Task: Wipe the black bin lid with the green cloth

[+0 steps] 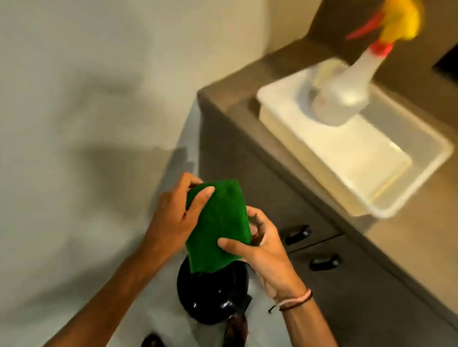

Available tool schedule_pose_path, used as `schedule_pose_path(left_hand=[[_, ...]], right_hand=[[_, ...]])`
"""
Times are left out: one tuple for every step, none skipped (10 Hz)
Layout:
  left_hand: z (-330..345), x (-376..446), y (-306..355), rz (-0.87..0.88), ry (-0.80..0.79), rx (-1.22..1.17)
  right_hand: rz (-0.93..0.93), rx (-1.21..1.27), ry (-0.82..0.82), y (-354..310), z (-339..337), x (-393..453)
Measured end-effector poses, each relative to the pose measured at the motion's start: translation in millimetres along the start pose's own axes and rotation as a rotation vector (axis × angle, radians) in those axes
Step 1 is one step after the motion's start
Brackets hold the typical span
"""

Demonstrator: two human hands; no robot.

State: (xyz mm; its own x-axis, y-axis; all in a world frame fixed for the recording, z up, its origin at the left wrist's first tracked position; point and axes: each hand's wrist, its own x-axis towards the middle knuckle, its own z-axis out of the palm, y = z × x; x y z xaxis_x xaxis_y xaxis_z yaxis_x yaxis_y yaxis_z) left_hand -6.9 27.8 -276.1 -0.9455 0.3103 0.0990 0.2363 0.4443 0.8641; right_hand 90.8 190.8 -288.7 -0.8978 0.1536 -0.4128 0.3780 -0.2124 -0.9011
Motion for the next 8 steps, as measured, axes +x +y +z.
schedule_pose_path(left_hand=[[-13,30,97,-0.002,0.045,-0.223],[-12,56,167,-0.048,-0.199,-0.487],[23,83,211,0.054,-0.305,-0.323],[75,106,229,0.159,-0.289,0.124],[118,112,228,0.203,-0.341,0.563],[133,113,222,0.246,-0.426,0.780],[116,106,219,0.259,-0.390,0.850],[70,90,230,0.273,-0.162,0.704]], right_hand=[[-0.153,0.034,0.172,-101,-23,-39],[-0.308,-0.138,0.306,-173,-66,-64],[-0.342,-0.433,0.421,-215,-121,-74],[-0.267,-0.871,0.506,-224,-160,-55],[-0.088,-1.208,0.410,-219,-181,-30],[-0.040,-1.374,0.308,-215,-184,-17],[-0.093,-1.539,0.299,-209,-173,-17],[-0.331,-1.529,0.367,-209,-146,-27]])
